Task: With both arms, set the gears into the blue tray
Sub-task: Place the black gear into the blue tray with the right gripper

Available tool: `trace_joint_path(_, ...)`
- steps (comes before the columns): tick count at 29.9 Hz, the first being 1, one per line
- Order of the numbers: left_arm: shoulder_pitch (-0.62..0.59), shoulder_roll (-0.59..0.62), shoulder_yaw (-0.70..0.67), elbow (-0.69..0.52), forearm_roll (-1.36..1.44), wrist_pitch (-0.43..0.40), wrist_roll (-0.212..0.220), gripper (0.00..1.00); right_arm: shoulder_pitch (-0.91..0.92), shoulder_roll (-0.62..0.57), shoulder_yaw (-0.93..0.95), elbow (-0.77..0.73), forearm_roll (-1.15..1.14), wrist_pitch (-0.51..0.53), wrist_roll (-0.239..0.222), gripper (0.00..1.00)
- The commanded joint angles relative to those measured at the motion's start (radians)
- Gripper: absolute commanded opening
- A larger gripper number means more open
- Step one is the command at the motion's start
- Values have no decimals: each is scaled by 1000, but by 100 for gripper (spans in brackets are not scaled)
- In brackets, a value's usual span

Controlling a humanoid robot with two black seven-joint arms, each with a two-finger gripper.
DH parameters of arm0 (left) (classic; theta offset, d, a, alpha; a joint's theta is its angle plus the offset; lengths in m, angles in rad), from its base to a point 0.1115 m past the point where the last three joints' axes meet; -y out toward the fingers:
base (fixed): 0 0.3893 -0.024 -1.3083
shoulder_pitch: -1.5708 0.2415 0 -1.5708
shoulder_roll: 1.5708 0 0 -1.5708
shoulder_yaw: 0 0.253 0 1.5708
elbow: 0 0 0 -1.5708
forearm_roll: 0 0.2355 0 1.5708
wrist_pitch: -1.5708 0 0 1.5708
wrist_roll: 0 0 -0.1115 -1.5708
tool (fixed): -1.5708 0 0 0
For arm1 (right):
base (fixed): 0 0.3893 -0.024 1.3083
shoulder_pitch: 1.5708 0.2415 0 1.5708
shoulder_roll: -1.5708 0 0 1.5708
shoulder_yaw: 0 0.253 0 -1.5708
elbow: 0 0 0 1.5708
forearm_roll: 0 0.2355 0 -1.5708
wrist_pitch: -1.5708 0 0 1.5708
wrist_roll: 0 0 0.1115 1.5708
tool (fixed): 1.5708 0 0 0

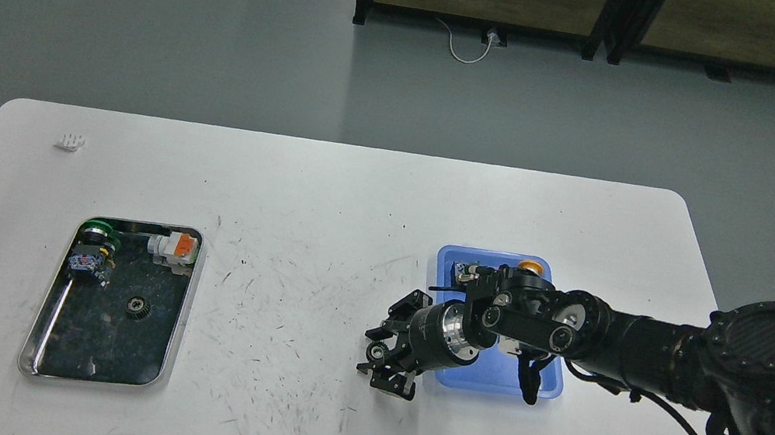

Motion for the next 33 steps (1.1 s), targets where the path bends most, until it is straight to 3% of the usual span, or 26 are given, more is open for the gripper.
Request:
trace_joint_path(1,0,0,-1,0,2,0,0,98,1,-3,1,1,-1,9,-2,36)
trace_joint_path(8,1,5,1,3,3,0,2,98,3,-20,8,4,-1,31,0,22)
trace_joint_path(16,4,5,1,4,6,2,0,98,59,-102,88,41,3,38,3,21)
trace_joint_path(33,1,3,1,3,6,0,0,98,20,-474,90,199,-61,69,9,21)
